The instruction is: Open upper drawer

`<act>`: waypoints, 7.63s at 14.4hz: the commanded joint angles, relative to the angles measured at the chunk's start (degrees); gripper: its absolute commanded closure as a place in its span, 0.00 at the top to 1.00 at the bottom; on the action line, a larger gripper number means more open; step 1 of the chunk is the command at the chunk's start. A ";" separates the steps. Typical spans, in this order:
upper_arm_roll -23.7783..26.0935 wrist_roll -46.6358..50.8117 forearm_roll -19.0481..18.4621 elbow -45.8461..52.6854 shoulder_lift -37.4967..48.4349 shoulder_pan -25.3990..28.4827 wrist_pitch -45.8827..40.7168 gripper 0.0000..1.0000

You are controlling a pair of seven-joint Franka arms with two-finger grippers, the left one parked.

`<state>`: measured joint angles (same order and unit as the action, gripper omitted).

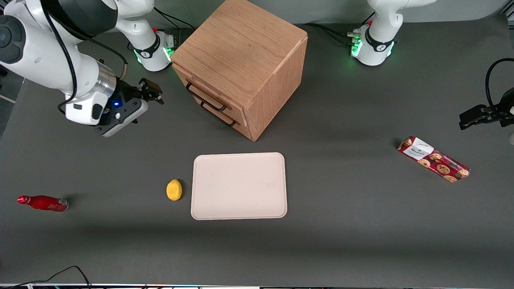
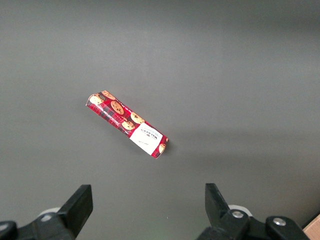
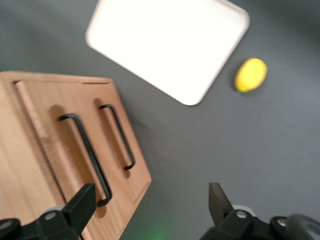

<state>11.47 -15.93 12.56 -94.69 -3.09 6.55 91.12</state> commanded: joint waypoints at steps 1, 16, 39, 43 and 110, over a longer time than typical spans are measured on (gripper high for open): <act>2.49 -4.55 3.26 -3.03 -0.07 -0.66 0.63 1.00; 11.47 -4.81 3.34 -15.43 -3.32 0.04 15.22 1.00; 11.56 -8.94 1.15 -21.50 -5.87 0.04 21.29 1.00; 11.47 -8.94 0.36 -21.32 -6.05 -0.05 22.08 1.00; -7.78 -21.34 -4.48 -3.92 -15.36 -1.81 23.05 1.00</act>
<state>4.35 -36.06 8.40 -100.99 -18.28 5.17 114.51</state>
